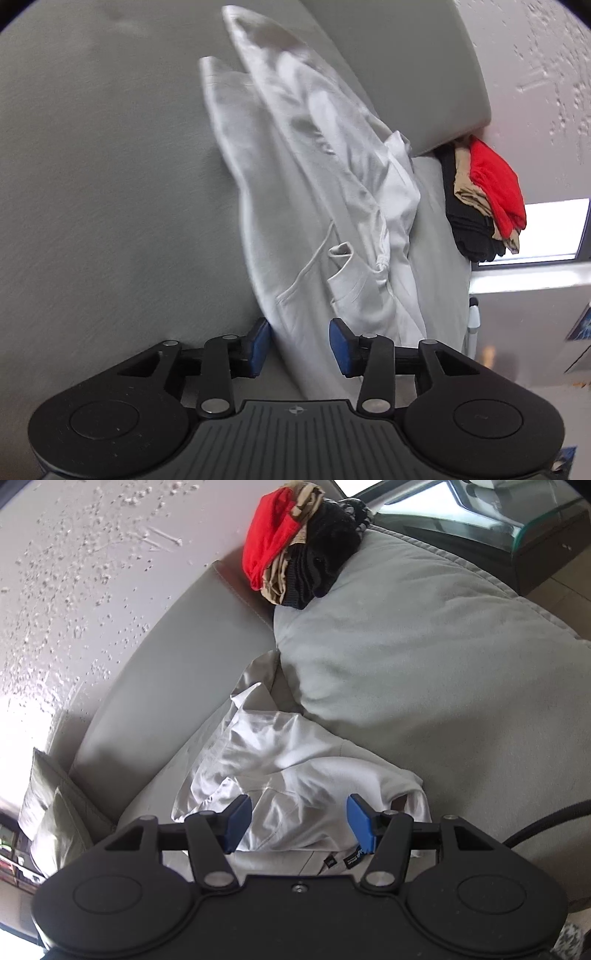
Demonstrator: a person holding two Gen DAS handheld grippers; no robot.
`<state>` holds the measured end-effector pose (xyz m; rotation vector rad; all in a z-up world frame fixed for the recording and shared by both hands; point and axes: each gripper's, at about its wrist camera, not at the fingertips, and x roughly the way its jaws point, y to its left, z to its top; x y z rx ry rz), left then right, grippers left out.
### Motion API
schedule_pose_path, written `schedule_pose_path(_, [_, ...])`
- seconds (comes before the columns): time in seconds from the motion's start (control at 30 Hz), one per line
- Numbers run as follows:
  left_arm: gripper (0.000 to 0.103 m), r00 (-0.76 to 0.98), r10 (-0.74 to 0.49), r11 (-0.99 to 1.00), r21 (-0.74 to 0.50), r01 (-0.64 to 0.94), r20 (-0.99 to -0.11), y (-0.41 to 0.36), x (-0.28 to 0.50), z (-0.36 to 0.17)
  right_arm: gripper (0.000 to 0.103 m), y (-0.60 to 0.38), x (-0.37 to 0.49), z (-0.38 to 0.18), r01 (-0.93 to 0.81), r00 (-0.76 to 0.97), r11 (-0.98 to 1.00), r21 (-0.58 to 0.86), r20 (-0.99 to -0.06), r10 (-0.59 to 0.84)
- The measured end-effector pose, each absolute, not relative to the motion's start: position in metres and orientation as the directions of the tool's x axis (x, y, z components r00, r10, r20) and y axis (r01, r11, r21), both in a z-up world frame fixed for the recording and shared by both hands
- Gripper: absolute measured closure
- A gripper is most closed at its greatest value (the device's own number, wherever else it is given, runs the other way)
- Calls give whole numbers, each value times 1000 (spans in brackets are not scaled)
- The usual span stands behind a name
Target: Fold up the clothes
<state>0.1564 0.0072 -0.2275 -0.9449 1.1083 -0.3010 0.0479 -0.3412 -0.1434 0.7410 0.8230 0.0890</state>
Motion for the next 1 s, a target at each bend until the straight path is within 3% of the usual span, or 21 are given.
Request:
schedule_pose_path(0.13, [60,488,-632,562,-790,-247,-602,7,164,-233,47,-342,45,-143,198,696,755,624,-633,340])
schedule_pose_path(0.2, [79,496,-617,557,-784,-273,-611,12,164,-238,47,-345,43,-144,208,696,753,624,-635,334])
schedule_pose_path(0.23, [84,497,-610,555,-780,-289,-618,15,163,-242,47,-347,42,-144,214,695,751,624,-638,331])
schedule_pose_path(0.33, [88,499,-621,513,-795,-324,-604,23,162,-250,47,-349,38,-144,223,694,751,621,-642,325])
schedule_pose_path(0.4, [96,512,-597,542,-781,-309,-617,22,161,-241,47,-349,34,-141,223,695,754,618,-643,321])
schedule_pose_path(0.6, [98,595,-459,740,-654,-155,-660,29,137,-166,47,-347,21,-132,229,689,770,596,-658,304])
schedule_pose_path(0.77, [99,655,-364,817,-564,-116,-662,71,97,-117,47,-337,11,-134,220,672,774,593,-668,321])
schedule_pose_path(1.0, [98,646,-309,923,-385,25,-698,96,64,-135,47,-284,6,-153,104,576,792,602,-685,446])
